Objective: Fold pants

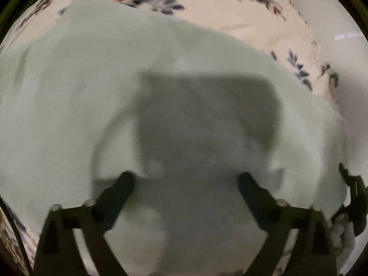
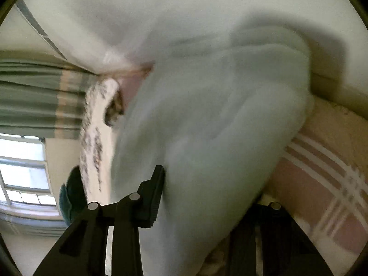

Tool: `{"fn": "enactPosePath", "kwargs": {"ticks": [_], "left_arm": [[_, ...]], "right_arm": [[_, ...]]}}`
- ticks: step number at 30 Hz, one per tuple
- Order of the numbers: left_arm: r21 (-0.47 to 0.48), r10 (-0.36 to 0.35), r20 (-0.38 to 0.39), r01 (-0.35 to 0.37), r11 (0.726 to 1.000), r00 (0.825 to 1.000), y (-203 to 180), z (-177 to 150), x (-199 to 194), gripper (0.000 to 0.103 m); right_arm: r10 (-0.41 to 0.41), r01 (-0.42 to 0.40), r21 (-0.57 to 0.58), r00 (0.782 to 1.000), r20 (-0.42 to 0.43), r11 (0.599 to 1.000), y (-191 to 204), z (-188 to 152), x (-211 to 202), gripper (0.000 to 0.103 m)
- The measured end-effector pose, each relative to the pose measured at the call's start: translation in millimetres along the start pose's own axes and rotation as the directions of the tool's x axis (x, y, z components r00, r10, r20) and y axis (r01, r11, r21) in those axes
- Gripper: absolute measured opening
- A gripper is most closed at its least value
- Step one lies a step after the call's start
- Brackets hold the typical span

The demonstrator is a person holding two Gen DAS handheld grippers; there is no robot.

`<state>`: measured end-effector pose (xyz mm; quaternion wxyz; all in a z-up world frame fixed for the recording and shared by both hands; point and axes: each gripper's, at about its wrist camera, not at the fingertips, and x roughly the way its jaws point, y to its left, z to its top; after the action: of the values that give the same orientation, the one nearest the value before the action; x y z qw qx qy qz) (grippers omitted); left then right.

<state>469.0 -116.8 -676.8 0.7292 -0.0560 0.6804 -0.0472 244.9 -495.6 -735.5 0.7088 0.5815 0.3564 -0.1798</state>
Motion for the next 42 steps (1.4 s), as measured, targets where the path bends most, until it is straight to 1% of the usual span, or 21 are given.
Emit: {"fn": "enactPosePath", "kwargs": {"ticks": [3,5,8,10,12,15,20,23,25,26,27,30,32,33,35,36,37,38,39,40,42], "left_arm": [[-0.02,0.012,-0.02,-0.012,1.0,1.0,-1.0,11.3,10.3,0.103],[-0.035,0.023,-0.047,-0.024,0.999,0.999,-0.4,17.1,14.8,0.103],[-0.059,0.033,-0.093,-0.039,0.998,0.995,-2.9,28.8,19.9,0.103],[-0.078,0.018,-0.099,-0.026,0.997,0.995,-4.0,35.3,13.2,0.103],[-0.098,-0.008,-0.052,0.003,0.995,0.999,1.5,35.9,-6.6,0.103],[-0.108,0.029,0.027,-0.026,0.994,0.999,19.6,32.5,-43.3,0.103],[-0.192,0.068,0.116,-0.045,0.98,0.991,80.4,18.2,-99.9,0.103],[-0.251,0.125,0.166,-0.081,0.965,0.978,132.5,-9.8,-131.2,0.103],[-0.293,0.177,0.175,-0.12,0.948,0.969,166.7,-26.3,-147.1,0.103],[-0.314,0.199,0.175,-0.137,0.939,0.964,182.8,-33.0,-154.3,0.103],[-0.341,0.232,0.171,-0.164,0.926,0.958,203.2,-38.5,-162.0,0.103],[-0.398,0.286,0.155,-0.206,0.894,0.946,244.8,-49.8,-169.1,0.103],[-0.423,0.283,0.141,-0.201,0.884,0.949,264.2,-58.9,-172.7,0.103],[-0.431,0.268,0.143,-0.184,0.883,0.953,271.0,-58.9,-173.2,0.103],[-0.439,0.245,0.155,-0.156,0.885,0.957,275.7,-53.3,-172.8,0.103],[-0.435,0.222,0.17,-0.129,0.891,0.96,274.6,-48.6,-173.2,0.103],[-0.432,0.2,0.183,-0.104,0.896,0.962,272.8,-42.7,-173.5,0.103],[-0.429,0.174,0.193,-0.077,0.9,0.966,270.2,-35.9,-173.0,0.103],[-0.423,0.129,0.201,-0.033,0.905,0.971,266.7,-26.7,-171.1,0.103],[-0.42,0.091,0.204,0.003,0.908,0.975,263.4,-19.6,-167.8,0.103],[-0.404,0.006,0.195,0.075,0.912,0.981,252.6,-3.2,-158.0,0.103]], "right_arm": [[0.093,-0.092,0.08,0.996,-0.004,0.993,-13.0,12.0,14.8,0.059],[0.123,-0.123,0.112,0.992,0.0,0.986,-13.9,19.1,19.7,0.058],[0.107,-0.107,0.103,0.994,0.002,0.989,-4.3,27.5,21.0,0.027],[0.051,-0.052,0.012,0.998,0.024,0.999,15.8,24.4,8.9,0.024],[0.016,-0.013,-0.074,0.999,0.048,0.997,42.2,20.8,-2.0,0.022],[-0.022,0.039,-0.212,0.996,0.086,0.977,91.1,9.1,-25.7,0.022],[-0.064,0.12,-0.495,0.99,0.128,0.861,191.1,-41.2,-38.5,0.022],[-0.085,0.13,-0.665,0.991,0.1,0.736,249.8,-101.1,-15.4,0.022],[-0.128,0.134,-0.788,0.989,0.071,0.601,287.3,-162.1,21.8,0.022],[-0.147,0.134,-0.824,0.987,0.063,0.551,299.6,-183.2,39.9,0.022],[-0.174,0.142,-0.88,0.982,0.068,0.454,310.9,-221.1,64.6,0.022],[-0.246,0.117,-0.971,0.967,0.063,0.21,301.7,-327.3,102.4,0.021],[-0.296,0.101,-0.992,0.952,0.076,0.07,293.9,-380.9,133.0,0.022],[-0.313,0.12,-0.993,0.942,0.119,-0.018,286.7,-406.3,142.8,0.022],[-0.342,0.158,-0.978,0.919,0.195,-0.135,274.7,-430.0,153.2,0.03],[-0.359,0.154,-0.974,0.911,0.205,-0.164,269.9,-434.5,154.8,0.038],[-0.366,0.135,-0.976,0.911,0.19,-0.171,267.4,-434.7,151.3,0.041],[-0.381,0.083,-0.984,0.914,0.137,-0.156,267.6,-431.3,143.1,0.056],[-0.4,0.013,-0.994,0.915,0.056,-0.109,268.8,-424.9,134.6,0.072],[-0.411,-0.072,-0.997,0.91,-0.049,-0.04,270.7,-415.1,123.4,0.075],[-0.404,-0.236,-0.959,0.871,-0.279,0.155,279.4,-388.3,97.9,0.076]]}}
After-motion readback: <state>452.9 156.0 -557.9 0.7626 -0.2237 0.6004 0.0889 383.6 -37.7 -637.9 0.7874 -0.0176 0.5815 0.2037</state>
